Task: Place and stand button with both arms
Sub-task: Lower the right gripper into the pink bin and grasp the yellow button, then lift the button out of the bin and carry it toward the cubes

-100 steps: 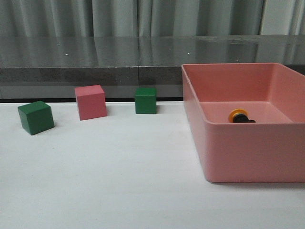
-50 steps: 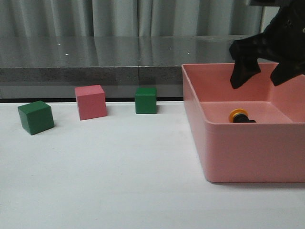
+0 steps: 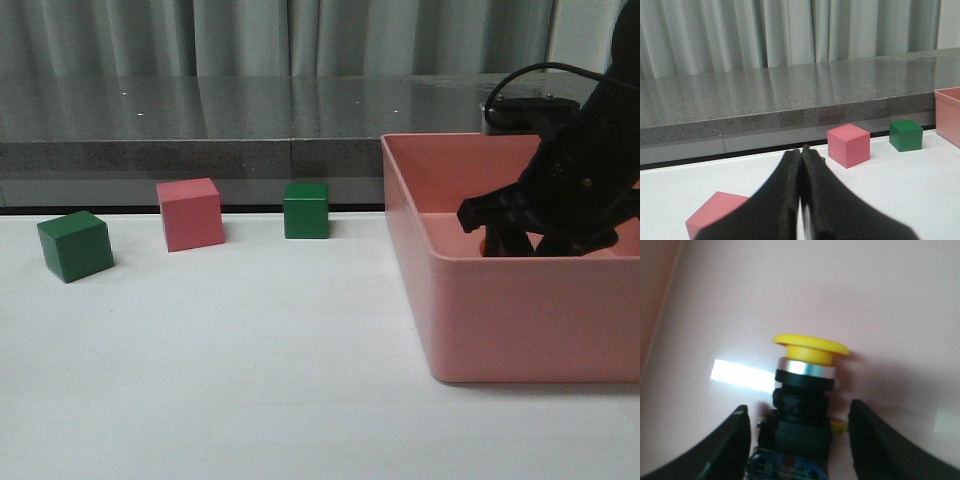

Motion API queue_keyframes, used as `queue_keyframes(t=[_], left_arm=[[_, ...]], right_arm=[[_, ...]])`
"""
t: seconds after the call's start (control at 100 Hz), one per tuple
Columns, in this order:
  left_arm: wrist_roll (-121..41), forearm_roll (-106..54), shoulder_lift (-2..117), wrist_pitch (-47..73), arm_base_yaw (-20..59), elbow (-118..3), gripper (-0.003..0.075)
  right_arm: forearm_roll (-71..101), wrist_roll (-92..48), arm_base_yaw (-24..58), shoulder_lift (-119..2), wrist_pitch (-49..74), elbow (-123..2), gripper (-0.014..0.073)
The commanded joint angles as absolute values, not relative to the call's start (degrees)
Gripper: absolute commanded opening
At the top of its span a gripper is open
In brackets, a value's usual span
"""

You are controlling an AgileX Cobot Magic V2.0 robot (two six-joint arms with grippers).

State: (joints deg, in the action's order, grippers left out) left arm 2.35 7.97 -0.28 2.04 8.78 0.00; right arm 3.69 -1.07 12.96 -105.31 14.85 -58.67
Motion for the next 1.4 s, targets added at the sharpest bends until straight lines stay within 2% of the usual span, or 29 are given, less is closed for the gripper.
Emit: queue_keyframes(t=[0.0, 0.12, 0.22, 0.37, 0.51, 0.66, 0.86, 1.02, 1.29, 1.39], left_arm=[[2.9, 7.4, -2.0, -2.6, 9.1, 2.6, -0.0020], [2.9, 7.4, -2.0, -2.6, 9.1, 2.6, -0.0020], [2.9, 7.4, -2.0, -2.6, 9.1, 2.6, -0.0020], [2.9, 7.4, -2.0, -2.6, 9.1, 2.6, -0.0020], [2.9, 7.4, -2.0, -2.6, 9.1, 2.6, -0.0020], [2.9, 7.4, -2.0, -2.6, 9.1, 2.6, -0.0020], [2.9, 7.4, -2.0, -2.6, 9.1, 2.6, -0.0020], [2.9, 7.4, -2.0, -2.6, 9.1, 2.6, -0.0020], [2.9, 7.4, -2.0, -2.6, 9.1, 2.6, -0.0020], [2.9, 7.4, -2.0, -2.6, 9.1, 2.6, -0.0020]], right_arm=[[3.9, -1.8, 12.9, -102.8, 13.4, -60.5, 0.0293], [3.9, -1.8, 12.9, -101.2, 16.6, -61.6, 0.0120], [3.9, -2.8, 13.4, -97.7, 20.3, -63.7, 0.0074], [3.9, -11.0, 17.8, -92.1, 24.7, -68.9, 0.0074], [4.0, -23.0, 25.4, -91.4, 27.9, -75.7, 0.0074], [5.6, -35.8, 33.6, -95.8, 30.5, -82.0, 0.0074], [10.7, -50.0, 39.9, -105.9, 31.0, -87.7, 0.0074], [11.1, -55.0, 42.4, -112.4, 30.7, -90.2, 0.0074], [11.1, -55.0, 42.5, -117.5, 30.4, -91.9, 0.0078], [11.3, -55.0, 42.5, -117.9, 30.8, -91.9, 0.0149]])
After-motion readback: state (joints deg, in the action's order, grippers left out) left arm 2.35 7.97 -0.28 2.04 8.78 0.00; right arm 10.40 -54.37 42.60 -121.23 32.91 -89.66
